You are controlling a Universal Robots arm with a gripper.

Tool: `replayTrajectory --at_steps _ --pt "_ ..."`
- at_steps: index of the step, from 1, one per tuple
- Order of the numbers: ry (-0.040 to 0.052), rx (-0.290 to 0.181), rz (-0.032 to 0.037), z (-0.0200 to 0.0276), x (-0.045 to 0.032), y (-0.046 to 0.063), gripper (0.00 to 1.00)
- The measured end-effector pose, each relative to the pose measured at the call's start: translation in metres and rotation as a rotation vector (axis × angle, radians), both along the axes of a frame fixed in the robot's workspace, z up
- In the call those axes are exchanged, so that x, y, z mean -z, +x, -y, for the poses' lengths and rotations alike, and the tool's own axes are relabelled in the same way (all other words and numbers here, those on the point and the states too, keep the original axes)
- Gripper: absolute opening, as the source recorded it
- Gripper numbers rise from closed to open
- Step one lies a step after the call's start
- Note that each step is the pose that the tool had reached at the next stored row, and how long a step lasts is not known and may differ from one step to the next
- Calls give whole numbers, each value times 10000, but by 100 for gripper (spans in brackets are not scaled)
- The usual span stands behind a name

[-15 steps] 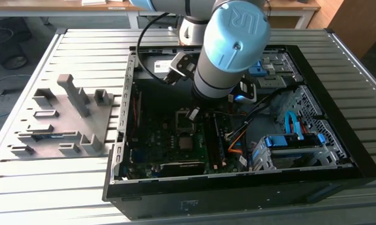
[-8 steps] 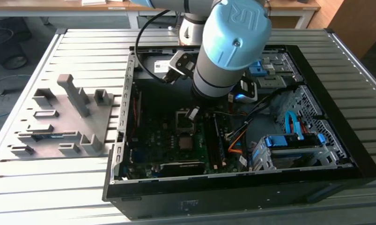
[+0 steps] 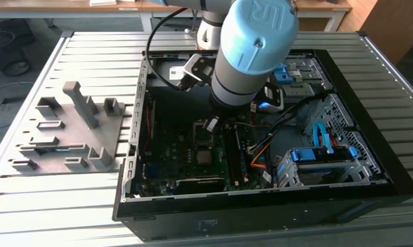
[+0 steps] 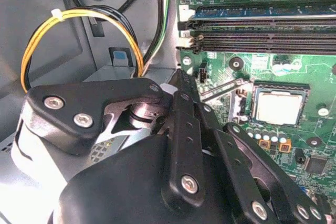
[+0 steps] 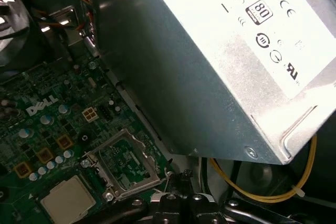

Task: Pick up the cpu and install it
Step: 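Close the cpu cover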

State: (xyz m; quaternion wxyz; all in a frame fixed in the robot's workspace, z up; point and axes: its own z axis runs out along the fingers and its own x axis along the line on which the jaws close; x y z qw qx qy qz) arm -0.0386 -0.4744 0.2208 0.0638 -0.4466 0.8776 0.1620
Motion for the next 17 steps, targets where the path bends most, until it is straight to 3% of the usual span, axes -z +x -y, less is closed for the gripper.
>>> replayTrajectory --at_steps 9,17 --pt "-1 -11 122 50 -61 -36 10" --pt "-1 -81 158 57 -76 -53 10"
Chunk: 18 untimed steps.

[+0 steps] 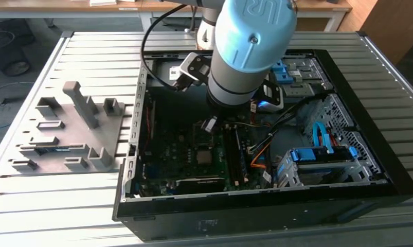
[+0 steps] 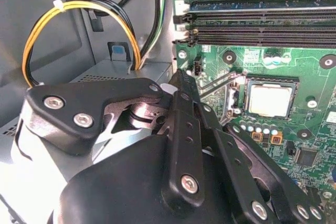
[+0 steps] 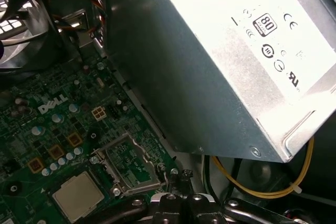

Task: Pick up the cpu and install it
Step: 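Close the cpu cover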

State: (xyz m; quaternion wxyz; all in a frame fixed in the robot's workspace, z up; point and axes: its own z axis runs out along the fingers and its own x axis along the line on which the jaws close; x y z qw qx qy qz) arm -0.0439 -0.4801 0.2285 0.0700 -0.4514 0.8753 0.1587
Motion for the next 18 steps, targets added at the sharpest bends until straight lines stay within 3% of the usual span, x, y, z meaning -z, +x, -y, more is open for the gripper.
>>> replayTrajectory --at_steps 18 --pt "1 -162 42 12 -57 -13 10"
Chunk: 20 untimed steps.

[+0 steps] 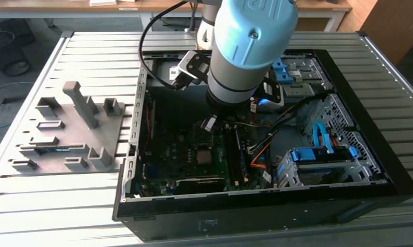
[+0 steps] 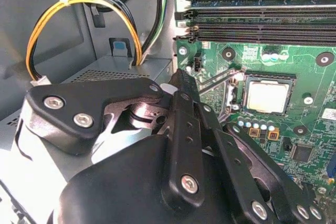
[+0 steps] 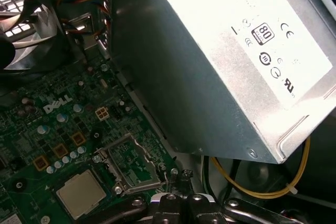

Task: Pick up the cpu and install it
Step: 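Close the cpu cover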

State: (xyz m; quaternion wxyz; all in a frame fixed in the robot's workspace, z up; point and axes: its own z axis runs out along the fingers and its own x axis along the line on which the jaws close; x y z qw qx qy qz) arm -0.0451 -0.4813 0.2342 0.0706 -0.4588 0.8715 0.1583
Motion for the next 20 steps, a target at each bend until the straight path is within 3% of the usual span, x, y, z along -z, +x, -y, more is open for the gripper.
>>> replayTrajectory --at_steps 20 --pt "0 -88 53 0 -24 -29 10"
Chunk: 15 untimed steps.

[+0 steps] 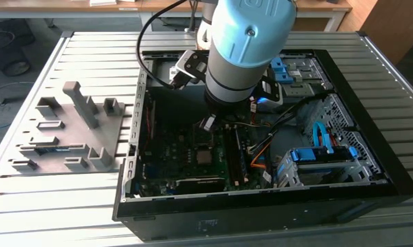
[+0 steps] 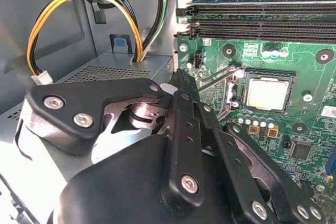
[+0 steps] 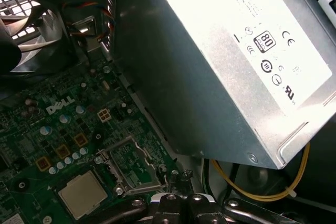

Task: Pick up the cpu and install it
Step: 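Close the cpu cover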

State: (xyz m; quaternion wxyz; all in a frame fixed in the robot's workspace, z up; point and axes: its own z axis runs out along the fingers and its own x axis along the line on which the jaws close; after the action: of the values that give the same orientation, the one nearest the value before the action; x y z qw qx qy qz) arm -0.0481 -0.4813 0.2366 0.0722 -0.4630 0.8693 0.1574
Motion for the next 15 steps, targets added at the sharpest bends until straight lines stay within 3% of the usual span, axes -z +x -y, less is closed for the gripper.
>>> replayTrajectory --at_steps 10,15 --pt "1 -21 30 0 -14 -13 10" --pt "-1 -21 30 34 -15 -13 10"
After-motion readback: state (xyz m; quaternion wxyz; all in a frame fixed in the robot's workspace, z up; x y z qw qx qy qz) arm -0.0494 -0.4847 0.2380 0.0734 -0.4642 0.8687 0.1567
